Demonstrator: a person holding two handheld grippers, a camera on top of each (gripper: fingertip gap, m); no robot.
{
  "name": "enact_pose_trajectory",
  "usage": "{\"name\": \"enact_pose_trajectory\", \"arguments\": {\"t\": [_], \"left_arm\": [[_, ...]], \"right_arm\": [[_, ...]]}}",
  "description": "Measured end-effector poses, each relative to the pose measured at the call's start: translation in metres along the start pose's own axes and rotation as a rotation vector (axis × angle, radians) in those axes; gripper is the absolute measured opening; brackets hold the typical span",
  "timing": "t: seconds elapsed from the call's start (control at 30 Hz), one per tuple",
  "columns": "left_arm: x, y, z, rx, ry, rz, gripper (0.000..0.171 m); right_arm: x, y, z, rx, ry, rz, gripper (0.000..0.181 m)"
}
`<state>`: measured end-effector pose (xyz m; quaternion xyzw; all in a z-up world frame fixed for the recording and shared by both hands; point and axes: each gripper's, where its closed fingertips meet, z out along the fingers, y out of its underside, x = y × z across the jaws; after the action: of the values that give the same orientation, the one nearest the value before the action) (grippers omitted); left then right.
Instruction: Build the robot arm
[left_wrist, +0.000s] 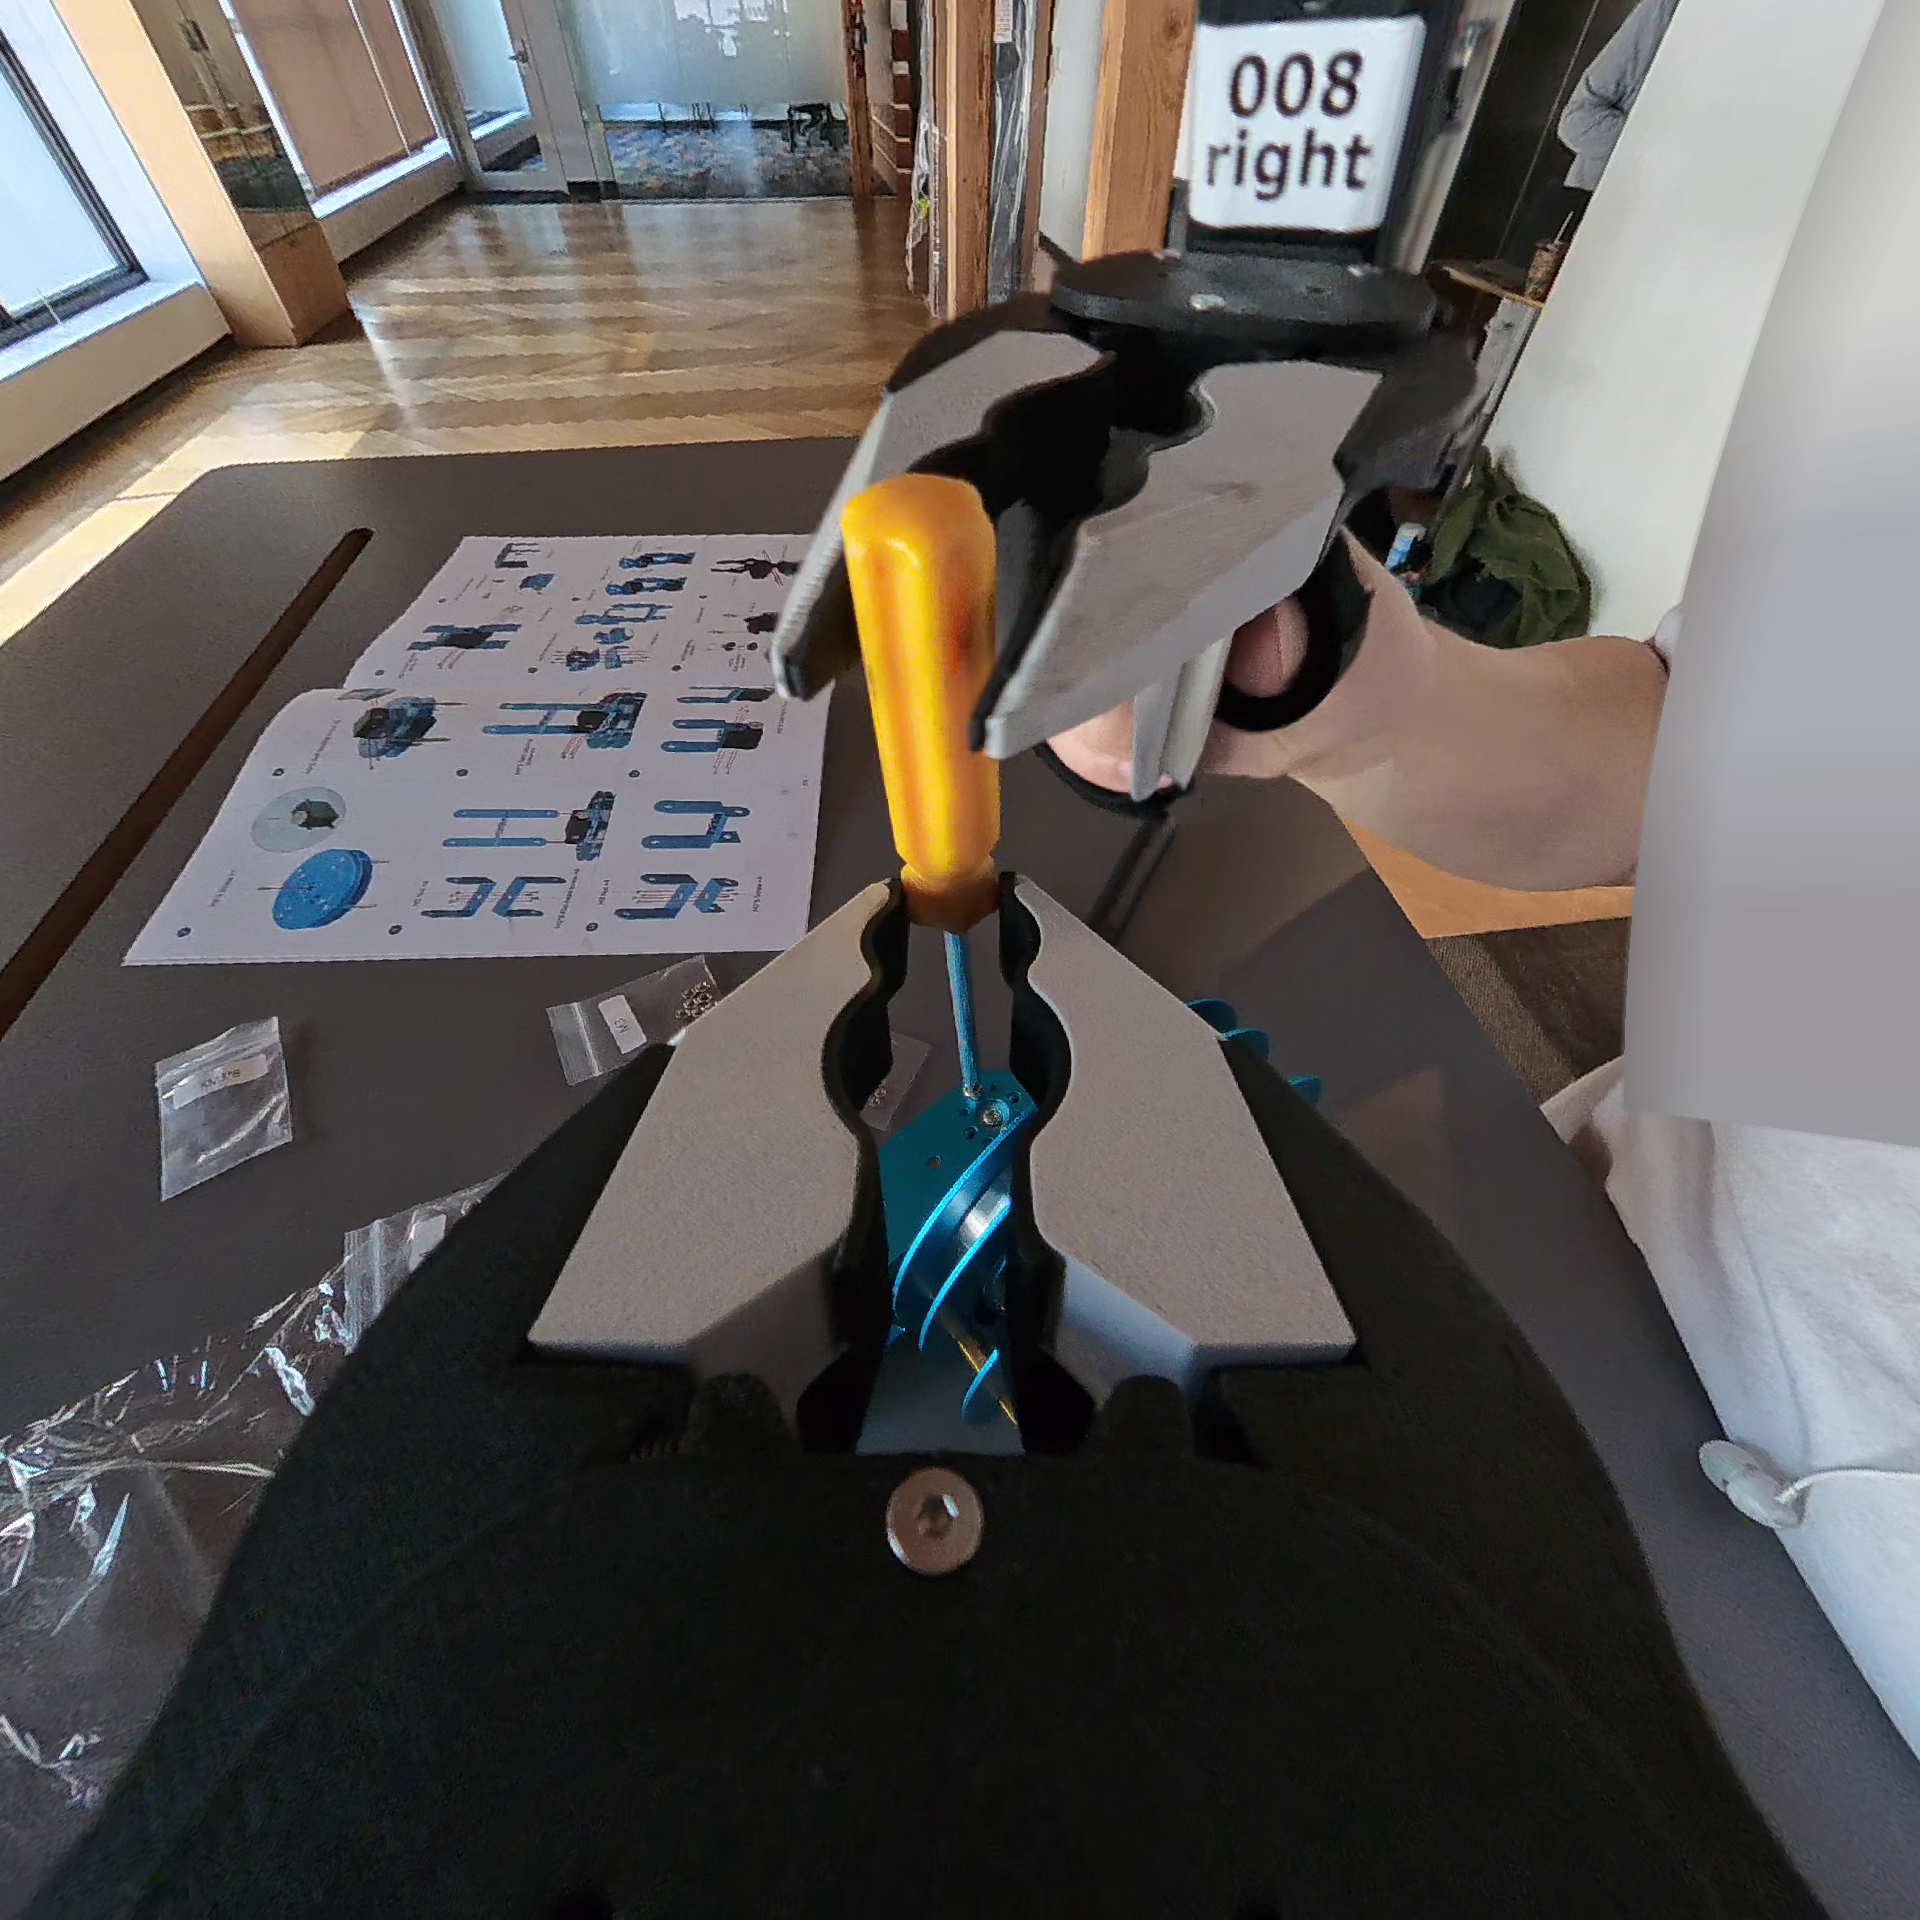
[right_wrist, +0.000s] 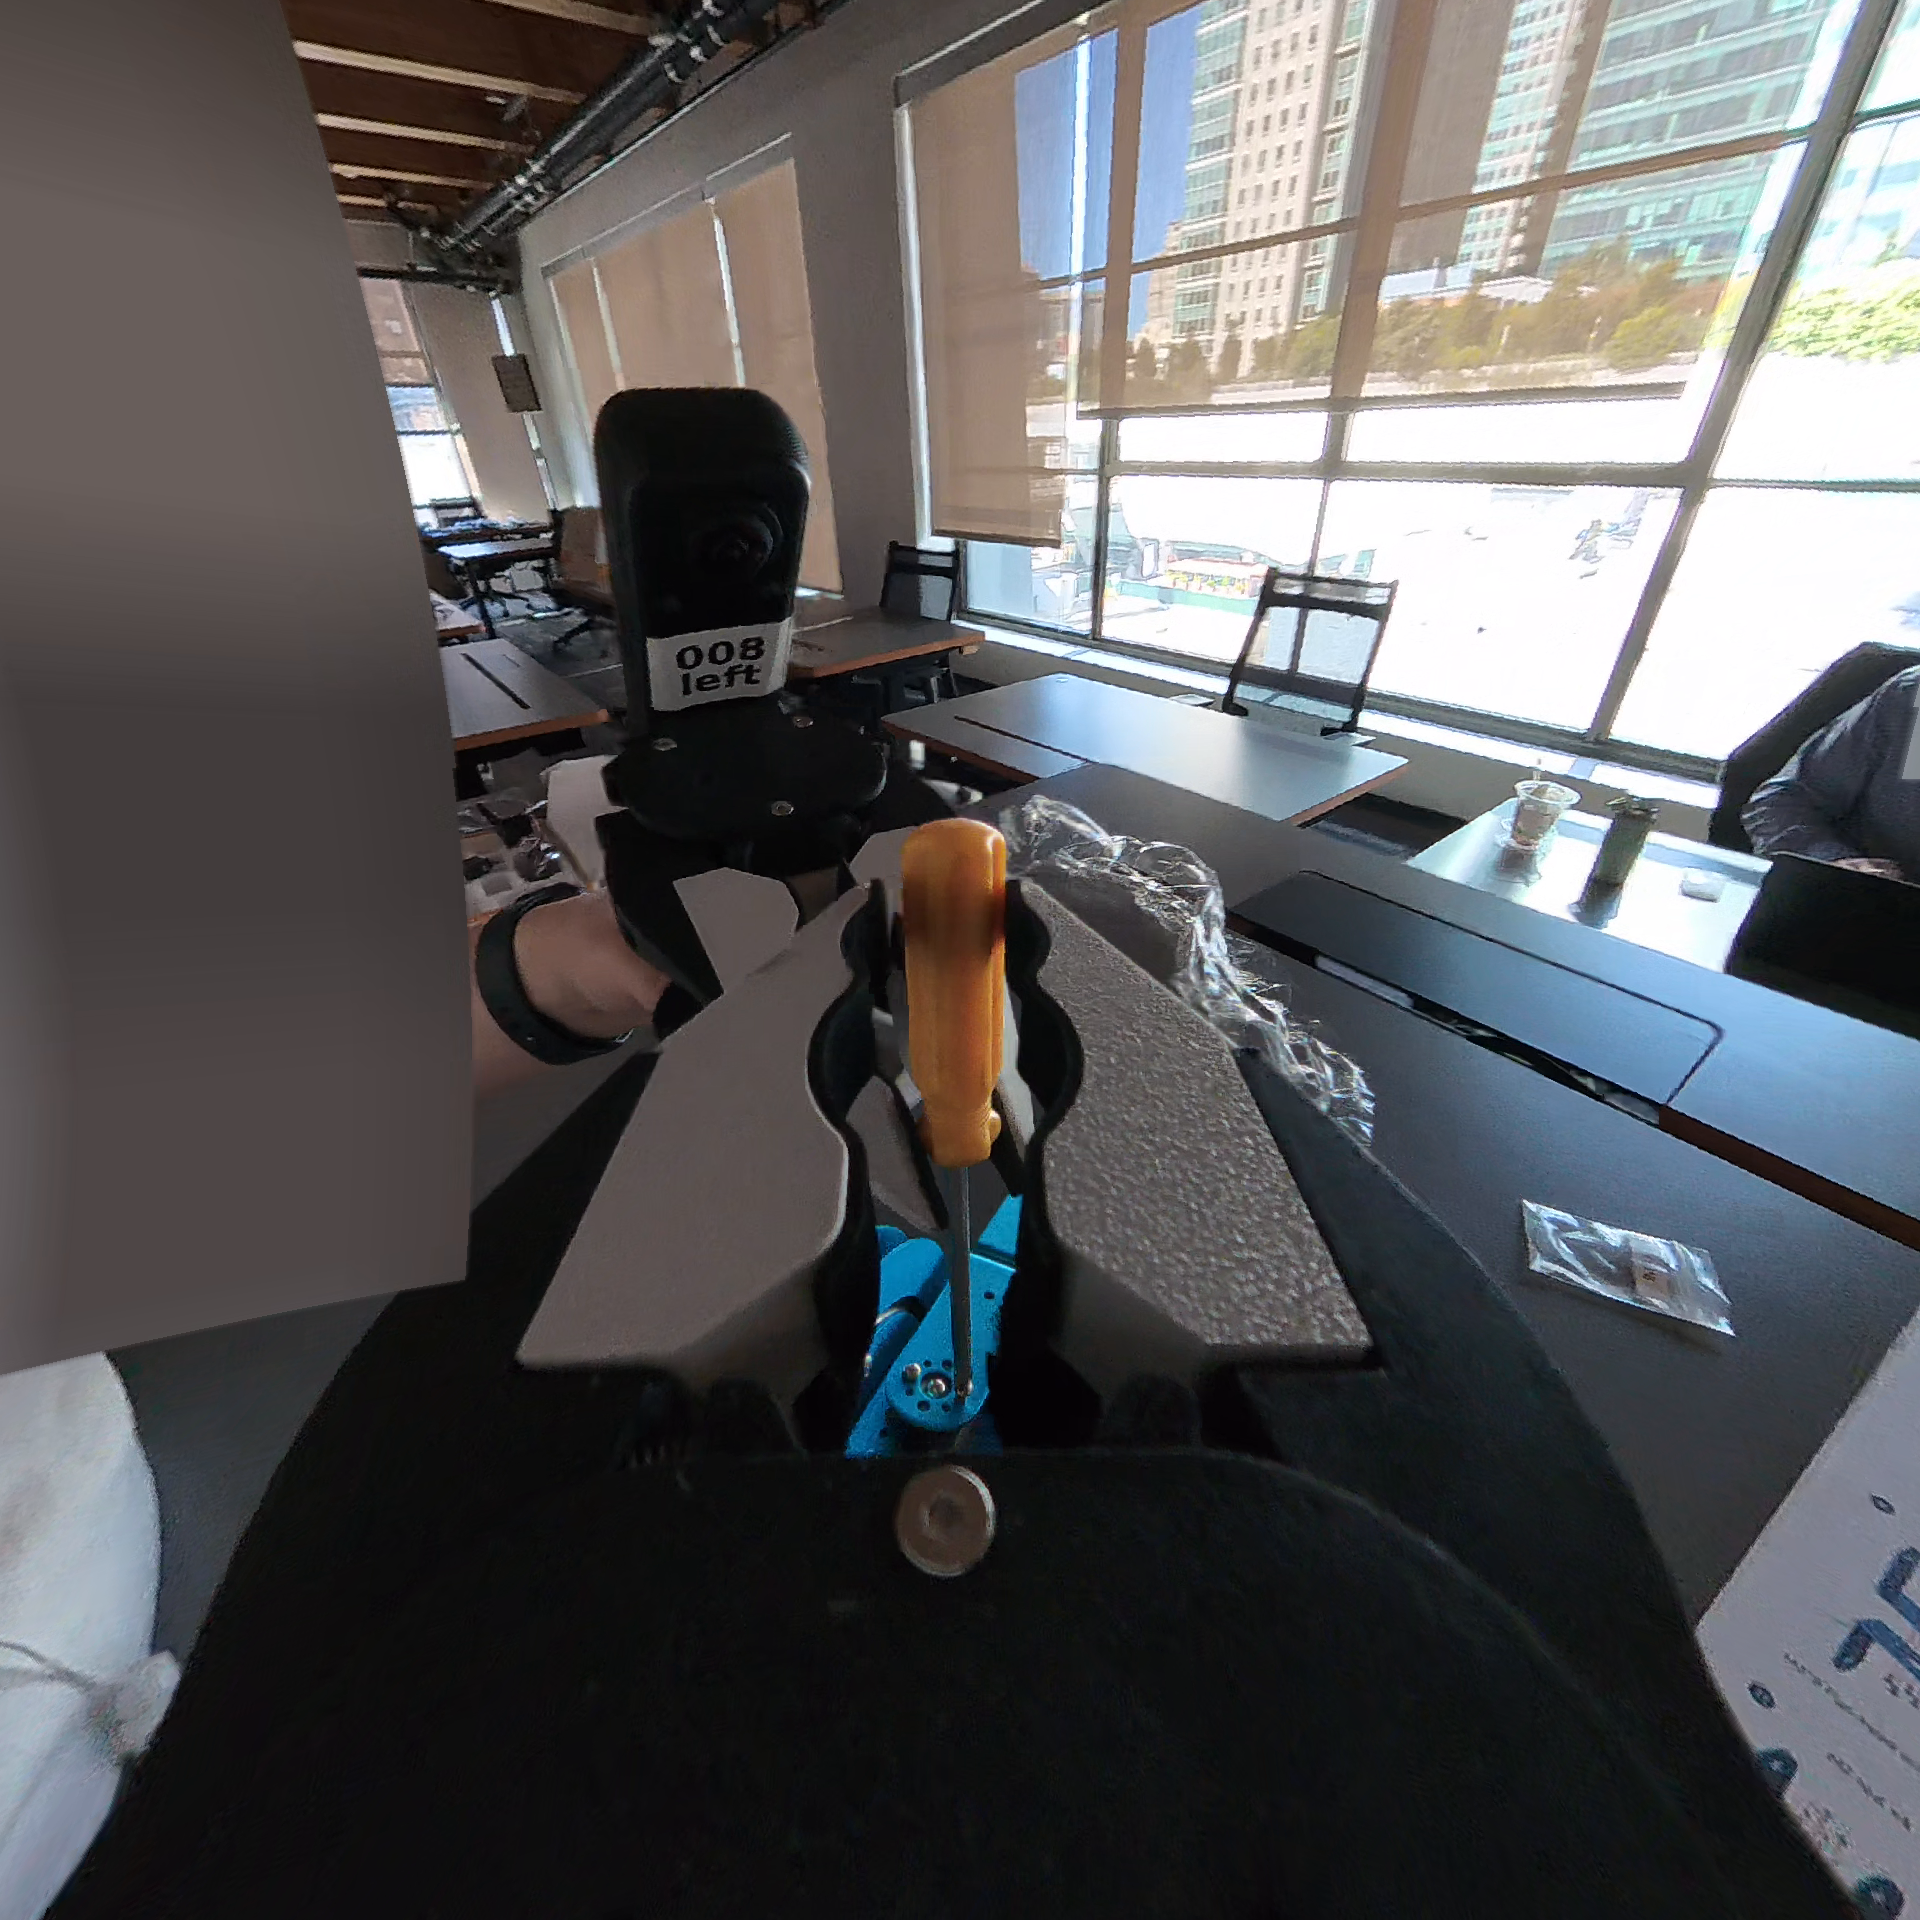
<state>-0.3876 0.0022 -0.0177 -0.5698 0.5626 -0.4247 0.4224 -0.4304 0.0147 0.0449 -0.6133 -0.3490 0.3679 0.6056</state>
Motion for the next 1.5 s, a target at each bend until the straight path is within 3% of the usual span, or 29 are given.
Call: {"name": "enact_pose_trajectory", "arguments": {"t": [0.07, 0.17, 0.27, 0.4, 0.5, 0.6, 0.7, 0.77, 0.87, 0.97, 1.07, 1.13, 1.2, 1.33, 1.5], "left_arm": [[0.002, 0.000, 0.000, 0.003, 0.019, -0.003, 0.015], [0.004, 0.000, 0.001, 0.003, 0.034, -0.001, 0.015], [0.003, 0.001, 0.001, 0.003, 0.027, 0.001, 0.015], [0.001, -0.008, 0.000, 0.048, -0.001, -0.011, 0.023], [-0.001, -0.008, 0.000, 0.049, -0.013, -0.016, 0.017], [0.000, -0.007, -0.002, 0.044, 0.010, -0.033, 0.017], [0.001, -0.007, -0.002, 0.039, 0.019, -0.030, 0.017], [0.003, -0.007, -0.003, 0.036, 0.029, -0.026, 0.017], [0.002, -0.007, -0.003, 0.032, 0.013, -0.022, 0.017], [-0.001, -0.008, -0.002, 0.035, -0.022, -0.010, 0.019], [0.001, -0.008, -0.003, 0.034, -0.007, -0.014, 0.017], [0.001, -0.007, -0.005, 0.037, 0.007, -0.020, 0.017], [0.002, -0.007, -0.006, 0.036, 0.015, -0.023, 0.017], [0.004, -0.007, -0.006, 0.040, 0.008, -0.015, 0.017], [0.002, -0.006, -0.003, 0.037, -0.027, -0.013, 0.020]], "right_arm": [[-0.001, -0.005, 0.000, -0.018, -0.090, 0.037, 0.031], [-0.009, -0.005, -0.002, -0.109, -0.238, 0.061, 0.018], [-0.007, -0.003, -0.003, -0.147, -0.170, -0.073, 0.017], [0.001, -0.003, 0.001, -0.122, 0.011, -0.043, 0.017], [0.003, -0.003, -0.001, -0.093, 0.102, -0.032, 0.017], [-0.001, -0.001, 0.000, -0.126, 0.075, -0.040, 0.017], [-0.003, -0.002, 0.003, -0.167, -0.020, -0.067, 0.036], [-0.010, 0.003, 0.003, -0.221, -0.113, -0.082, 0.017], [-0.007, 0.004, 0.004, -0.222, -0.073, -0.067, 0.016], [0.004, 0.003, 0.003, -0.188, 0.093, -0.056, 0.016], [0.002, 0.003, 0.003, -0.165, 0.163, -0.053, 0.016], [-0.001, 0.004, 0.004, -0.187, 0.113, -0.078, 0.016], [-0.005, 0.003, 0.005, -0.196, 0.013, -0.077, 0.029], [-0.005, 0.008, 0.005, -0.236, -0.126, -0.042, 0.017], [0.008, 0.007, 0.005, -0.189, 0.107, -0.021, 0.017]]}}
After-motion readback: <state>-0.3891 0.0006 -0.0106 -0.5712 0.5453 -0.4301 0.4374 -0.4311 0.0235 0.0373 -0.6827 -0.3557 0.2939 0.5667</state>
